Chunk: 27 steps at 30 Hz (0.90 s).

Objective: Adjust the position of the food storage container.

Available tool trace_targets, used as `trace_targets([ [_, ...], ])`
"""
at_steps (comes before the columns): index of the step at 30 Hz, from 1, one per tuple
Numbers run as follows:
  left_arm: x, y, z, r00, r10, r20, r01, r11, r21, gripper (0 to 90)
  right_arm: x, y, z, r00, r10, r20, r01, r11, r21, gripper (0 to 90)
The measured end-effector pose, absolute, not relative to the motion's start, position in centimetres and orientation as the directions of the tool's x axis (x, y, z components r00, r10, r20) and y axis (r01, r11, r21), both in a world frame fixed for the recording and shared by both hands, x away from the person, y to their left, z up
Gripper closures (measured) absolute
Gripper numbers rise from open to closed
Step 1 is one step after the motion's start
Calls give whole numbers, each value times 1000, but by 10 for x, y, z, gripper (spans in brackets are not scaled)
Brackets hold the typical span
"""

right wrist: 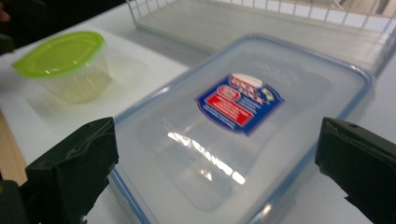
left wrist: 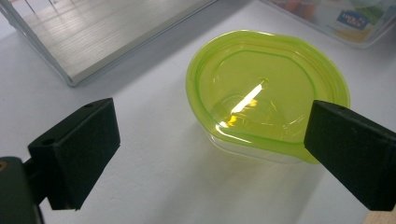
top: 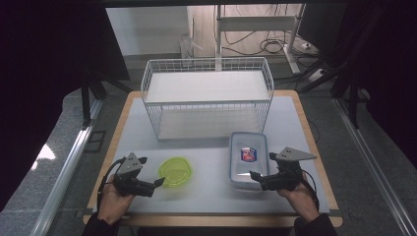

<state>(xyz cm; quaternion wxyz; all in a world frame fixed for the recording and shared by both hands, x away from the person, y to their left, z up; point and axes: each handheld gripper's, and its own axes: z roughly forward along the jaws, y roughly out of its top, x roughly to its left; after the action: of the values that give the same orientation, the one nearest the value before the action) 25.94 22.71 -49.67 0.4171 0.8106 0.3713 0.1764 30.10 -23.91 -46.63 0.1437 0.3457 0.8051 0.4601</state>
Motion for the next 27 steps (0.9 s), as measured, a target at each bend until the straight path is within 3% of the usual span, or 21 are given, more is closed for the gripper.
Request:
trace_targets([
  [3, 262, 229, -499, 647, 760, -69, 501, -354, 790, 32, 303, -240, -473, -726, 682, 94, 453, 370, 811, 0],
  [12, 262, 229, -497, 671, 734, -107, 504, -345, 792, 21, 303, -238, -475, -724, 684, 91, 448, 366, 816, 78],
  [20, 258, 226, -492, 673, 737, -65, 467, -356, 809, 75, 303, -237, -475, -713, 697, 74, 441, 364, 821, 47],
  [27, 253, 224, -481, 694, 718, -57, 423, -343, 839, 224, 303, -236, -475, -712, 700, 61, 433, 368, 823, 40],
])
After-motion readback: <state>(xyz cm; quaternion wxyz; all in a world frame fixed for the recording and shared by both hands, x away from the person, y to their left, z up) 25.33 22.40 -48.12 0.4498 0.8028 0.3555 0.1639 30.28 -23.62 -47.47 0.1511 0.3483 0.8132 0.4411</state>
